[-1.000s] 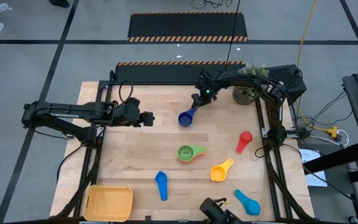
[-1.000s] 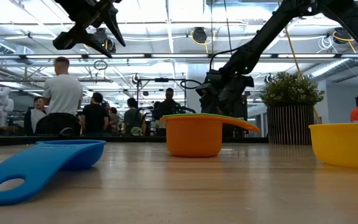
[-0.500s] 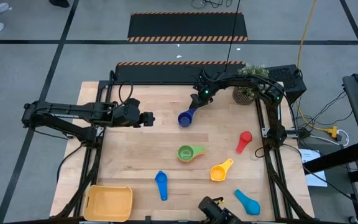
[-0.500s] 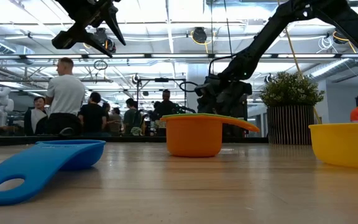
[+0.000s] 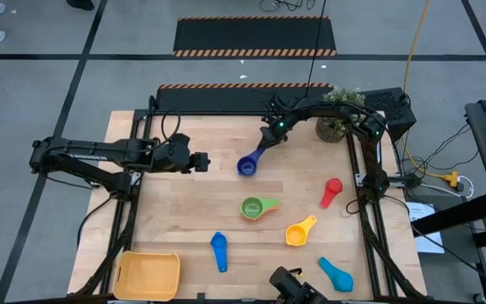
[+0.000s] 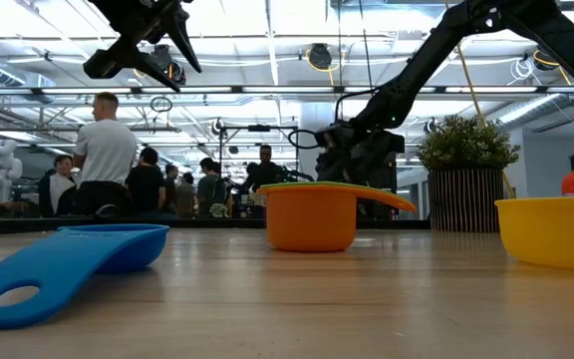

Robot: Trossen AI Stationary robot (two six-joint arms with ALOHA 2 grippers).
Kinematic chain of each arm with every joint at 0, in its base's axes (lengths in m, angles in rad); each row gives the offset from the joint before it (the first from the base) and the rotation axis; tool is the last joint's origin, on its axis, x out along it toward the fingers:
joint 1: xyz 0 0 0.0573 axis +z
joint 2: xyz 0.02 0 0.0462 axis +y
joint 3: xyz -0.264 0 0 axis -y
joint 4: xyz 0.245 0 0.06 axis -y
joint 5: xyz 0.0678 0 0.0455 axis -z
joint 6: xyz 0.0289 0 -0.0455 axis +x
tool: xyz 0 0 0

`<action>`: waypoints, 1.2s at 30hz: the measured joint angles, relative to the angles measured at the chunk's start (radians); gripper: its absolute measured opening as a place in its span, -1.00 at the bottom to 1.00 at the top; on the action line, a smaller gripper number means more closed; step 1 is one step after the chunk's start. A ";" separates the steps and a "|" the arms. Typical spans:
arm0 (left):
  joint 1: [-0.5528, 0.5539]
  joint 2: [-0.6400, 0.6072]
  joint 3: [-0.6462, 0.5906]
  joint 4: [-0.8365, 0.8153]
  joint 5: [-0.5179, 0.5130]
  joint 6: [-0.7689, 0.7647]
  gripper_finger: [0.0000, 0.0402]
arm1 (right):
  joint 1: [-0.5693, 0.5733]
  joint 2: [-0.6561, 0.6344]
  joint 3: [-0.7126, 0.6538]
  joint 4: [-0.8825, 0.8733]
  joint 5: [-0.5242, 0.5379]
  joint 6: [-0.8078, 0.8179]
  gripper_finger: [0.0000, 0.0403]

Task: Nest measuring cups in basket
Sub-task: Stack the dark blue measuring cup on top of the green measuring cup

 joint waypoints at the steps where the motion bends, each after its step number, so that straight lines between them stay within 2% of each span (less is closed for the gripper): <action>1: 0.000 0.000 0.000 0.000 0.000 0.001 -0.06 | 0.000 0.000 0.000 -0.001 -0.013 0.000 -0.20; 18: 0.000 0.000 0.000 -0.013 -0.004 0.011 -0.06 | 0.004 0.000 0.000 -0.001 -0.041 -0.027 -0.70; 24: 0.003 0.026 0.001 0.010 -0.071 0.012 -0.06 | 0.027 0.000 0.000 0.009 -0.045 -0.034 -0.90; 31: 0.057 0.152 0.001 0.189 0.068 0.169 -0.06 | 0.061 0.000 0.000 0.014 -0.045 -0.014 -0.98; 36: 0.069 0.235 0.000 0.309 0.085 0.178 -0.06 | 0.079 -0.018 0.000 0.023 -0.044 0.017 -0.99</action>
